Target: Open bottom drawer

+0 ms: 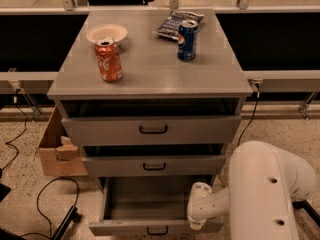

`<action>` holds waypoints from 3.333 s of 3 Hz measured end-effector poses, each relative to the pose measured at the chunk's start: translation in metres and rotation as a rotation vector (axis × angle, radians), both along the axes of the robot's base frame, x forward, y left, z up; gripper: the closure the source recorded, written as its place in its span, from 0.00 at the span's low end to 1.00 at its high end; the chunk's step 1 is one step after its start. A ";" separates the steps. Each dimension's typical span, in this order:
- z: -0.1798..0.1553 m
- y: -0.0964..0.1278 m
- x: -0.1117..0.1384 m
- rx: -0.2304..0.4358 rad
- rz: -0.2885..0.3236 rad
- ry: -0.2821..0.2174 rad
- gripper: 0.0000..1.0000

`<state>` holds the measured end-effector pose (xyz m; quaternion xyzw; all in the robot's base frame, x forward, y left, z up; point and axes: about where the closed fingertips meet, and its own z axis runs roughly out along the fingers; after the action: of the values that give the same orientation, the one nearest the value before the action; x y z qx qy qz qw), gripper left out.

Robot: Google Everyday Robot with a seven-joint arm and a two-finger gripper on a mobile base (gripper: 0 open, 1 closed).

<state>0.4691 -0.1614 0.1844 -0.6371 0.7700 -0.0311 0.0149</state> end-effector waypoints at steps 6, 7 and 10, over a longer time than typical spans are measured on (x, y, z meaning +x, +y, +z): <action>0.003 0.012 -0.099 0.095 0.027 0.181 0.72; 0.003 0.012 -0.099 0.095 0.027 0.181 0.95; 0.003 0.012 -0.099 0.095 0.027 0.182 1.00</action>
Offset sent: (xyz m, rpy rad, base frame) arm 0.0000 0.0000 0.0000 0.0000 0.0000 0.0000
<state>0.3698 -0.1496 0.1870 -0.6462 0.7601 0.0634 -0.0244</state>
